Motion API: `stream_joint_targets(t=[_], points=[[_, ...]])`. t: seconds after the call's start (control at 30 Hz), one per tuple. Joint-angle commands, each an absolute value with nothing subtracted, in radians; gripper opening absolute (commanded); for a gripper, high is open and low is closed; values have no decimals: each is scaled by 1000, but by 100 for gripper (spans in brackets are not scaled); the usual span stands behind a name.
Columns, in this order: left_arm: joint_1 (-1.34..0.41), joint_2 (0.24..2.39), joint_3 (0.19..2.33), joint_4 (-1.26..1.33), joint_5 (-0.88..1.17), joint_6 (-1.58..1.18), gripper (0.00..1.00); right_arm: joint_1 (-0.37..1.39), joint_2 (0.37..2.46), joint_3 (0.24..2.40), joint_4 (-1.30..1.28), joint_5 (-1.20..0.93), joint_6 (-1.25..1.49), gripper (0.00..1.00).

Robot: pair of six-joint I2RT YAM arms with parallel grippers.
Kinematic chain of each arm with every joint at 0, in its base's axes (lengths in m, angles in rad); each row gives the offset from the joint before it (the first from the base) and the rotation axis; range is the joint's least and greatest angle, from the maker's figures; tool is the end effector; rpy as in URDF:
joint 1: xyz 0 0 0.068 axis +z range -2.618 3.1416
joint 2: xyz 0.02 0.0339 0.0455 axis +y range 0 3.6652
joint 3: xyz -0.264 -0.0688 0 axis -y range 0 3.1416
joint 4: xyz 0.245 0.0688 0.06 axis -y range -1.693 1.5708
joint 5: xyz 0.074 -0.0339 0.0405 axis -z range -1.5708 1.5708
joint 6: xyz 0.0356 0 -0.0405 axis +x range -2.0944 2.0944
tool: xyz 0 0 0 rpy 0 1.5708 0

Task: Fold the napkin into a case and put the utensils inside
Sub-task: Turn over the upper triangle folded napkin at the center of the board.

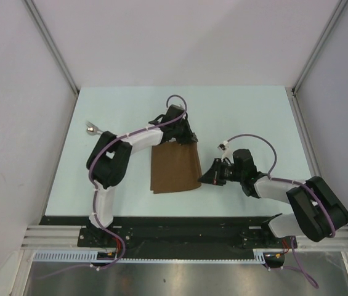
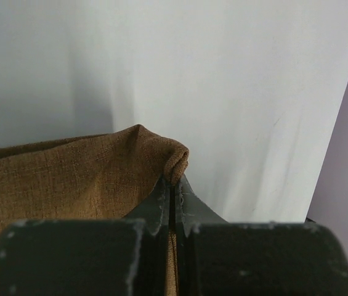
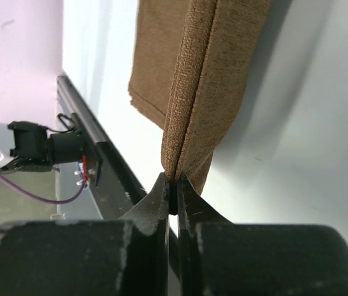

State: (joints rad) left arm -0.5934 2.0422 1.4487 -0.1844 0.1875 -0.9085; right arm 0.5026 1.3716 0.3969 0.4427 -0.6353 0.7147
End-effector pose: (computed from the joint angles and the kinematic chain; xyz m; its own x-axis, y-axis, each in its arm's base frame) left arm 0.3728 -0.2595 0.1849 -0.8778 -0.3424 -0.3349 -0.0533 0.7647 -0.6422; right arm 0.2031 0.1358 0.1511 -0.8836 0.1163 -0.4536 -0.3400 0.5068 0.7922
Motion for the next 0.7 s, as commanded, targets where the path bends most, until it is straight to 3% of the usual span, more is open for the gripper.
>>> stream_joint_targets(t=[0.0,0.07,0.17,0.2,0.23,0.33,0.37,0.4,0.43,0.57,0.67], points=[[-600,2106,1558,67,140,-933,0,442,1315,357,277,-753,632,6],[-620,2147,1607,69,150,-911,4,419,1299,368,168,-701,597,21],[-638,2166,1669,28,167,-873,32,353,1249,394,54,-616,583,41],[-641,2161,1678,6,170,-846,47,342,1224,406,-43,-580,578,47],[-643,2158,1702,6,198,-830,49,327,1186,431,-93,-533,580,61],[-635,2135,1759,-118,244,-786,58,298,1144,492,-224,-407,584,78],[-626,2128,1772,-147,296,-767,61,288,1140,503,-250,-373,584,81],[-620,2109,1787,-181,316,-761,73,285,1140,511,-252,-361,584,84],[-606,2089,1784,-228,336,-749,74,284,1153,535,-252,-342,580,86],[-575,1915,1642,-278,331,-642,72,282,1268,621,-214,-363,535,86],[-577,1743,1447,-276,308,-579,66,288,1392,708,-190,-393,512,75]])
